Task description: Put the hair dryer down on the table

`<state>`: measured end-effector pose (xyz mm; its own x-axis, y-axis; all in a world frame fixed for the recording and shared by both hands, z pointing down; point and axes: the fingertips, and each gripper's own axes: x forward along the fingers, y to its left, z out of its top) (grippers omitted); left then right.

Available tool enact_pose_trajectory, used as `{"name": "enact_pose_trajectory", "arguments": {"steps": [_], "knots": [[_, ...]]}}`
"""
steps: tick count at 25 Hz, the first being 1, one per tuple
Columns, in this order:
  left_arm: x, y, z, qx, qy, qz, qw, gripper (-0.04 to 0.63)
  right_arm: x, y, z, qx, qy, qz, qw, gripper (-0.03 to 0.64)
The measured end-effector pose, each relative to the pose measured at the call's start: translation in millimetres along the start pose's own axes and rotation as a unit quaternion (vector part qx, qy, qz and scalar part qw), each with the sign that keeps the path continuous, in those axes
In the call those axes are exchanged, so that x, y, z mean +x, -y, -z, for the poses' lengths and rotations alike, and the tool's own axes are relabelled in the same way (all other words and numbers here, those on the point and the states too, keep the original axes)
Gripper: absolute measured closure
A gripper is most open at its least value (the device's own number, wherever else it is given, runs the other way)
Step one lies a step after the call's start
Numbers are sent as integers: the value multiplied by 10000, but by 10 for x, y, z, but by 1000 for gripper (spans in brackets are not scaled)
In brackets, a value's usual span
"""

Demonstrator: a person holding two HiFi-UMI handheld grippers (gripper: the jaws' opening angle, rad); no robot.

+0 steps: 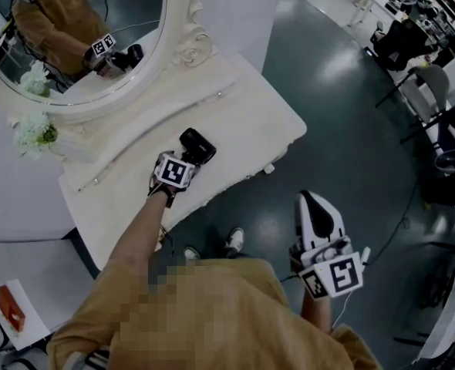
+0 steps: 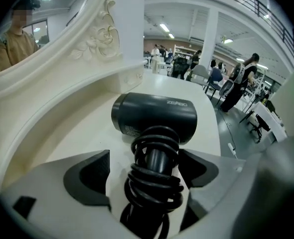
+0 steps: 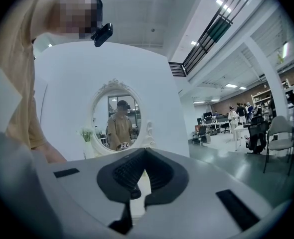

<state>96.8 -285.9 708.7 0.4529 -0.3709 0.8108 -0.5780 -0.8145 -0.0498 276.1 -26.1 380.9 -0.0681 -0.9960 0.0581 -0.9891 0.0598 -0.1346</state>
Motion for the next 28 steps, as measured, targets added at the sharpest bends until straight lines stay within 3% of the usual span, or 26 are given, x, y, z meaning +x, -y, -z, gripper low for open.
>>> {"name": "enact_pose_trajectory", "arguments": {"steps": [5, 9, 16, 20, 25, 28], "knots": [[-248, 29, -71, -154, 631, 1, 9979, 187, -52, 15, -10, 58, 51, -3, 10000, 614], [-379, -5, 44, -520, 803, 35, 9954, 187, -7, -88, -20, 48, 103, -143, 9998, 614], [-798, -101, -76, -978, 1560, -45, 9829, 189, 109, -383, -57, 5, 145, -494, 9987, 614], [-1027, -87, -162, -1121, 1891, 118, 9755, 192, 173, -555, -85, -28, 167, -669, 9976, 614], [-1333, -162, -224, -1107, 2222, 46, 9687, 251, 250, -814, -90, -51, 146, -895, 9959, 614], [-1540, -277, -263, -1114, 2431, -129, 9635, 327, 309, -970, -90, -86, 107, -1030, 9946, 614]]}}
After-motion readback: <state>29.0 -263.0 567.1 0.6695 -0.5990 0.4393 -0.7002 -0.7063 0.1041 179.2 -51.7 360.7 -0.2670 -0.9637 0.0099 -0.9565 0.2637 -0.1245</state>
